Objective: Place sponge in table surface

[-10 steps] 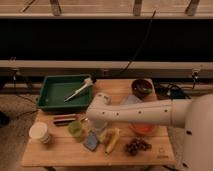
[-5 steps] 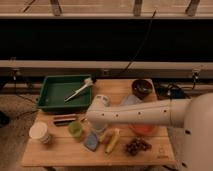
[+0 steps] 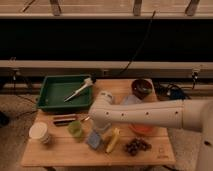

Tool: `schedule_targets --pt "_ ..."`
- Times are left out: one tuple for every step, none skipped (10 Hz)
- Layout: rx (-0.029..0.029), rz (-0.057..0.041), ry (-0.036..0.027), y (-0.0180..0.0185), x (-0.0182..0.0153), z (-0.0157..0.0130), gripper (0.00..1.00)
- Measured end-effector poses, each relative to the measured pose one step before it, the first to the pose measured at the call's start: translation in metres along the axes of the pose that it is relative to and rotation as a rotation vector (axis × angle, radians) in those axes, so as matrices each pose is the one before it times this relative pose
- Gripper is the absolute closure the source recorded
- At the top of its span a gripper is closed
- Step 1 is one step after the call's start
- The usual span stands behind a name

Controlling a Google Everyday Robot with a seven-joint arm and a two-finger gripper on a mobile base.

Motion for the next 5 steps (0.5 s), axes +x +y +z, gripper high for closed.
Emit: schedule_targets --pt "0.02118 -0.00338 -0.00401 0.00006 -0.00082 -0.01765 1.00" --pt "0.02137 -0.00324 -0.00576 -0.00027 -0.00071 -0.01732 1.00" --pt "0.02264 -0.00564 -0.00671 -0.00076 -0.00156 -0.01803 1.00" --pt "0.01974 -0.00667 -0.00480 -0.00064 -0.00143 -0.01388 1.00" --pt "0.00997 -0.00392 -0.00058 0.00002 -0.00023 -0.00719 1.00"
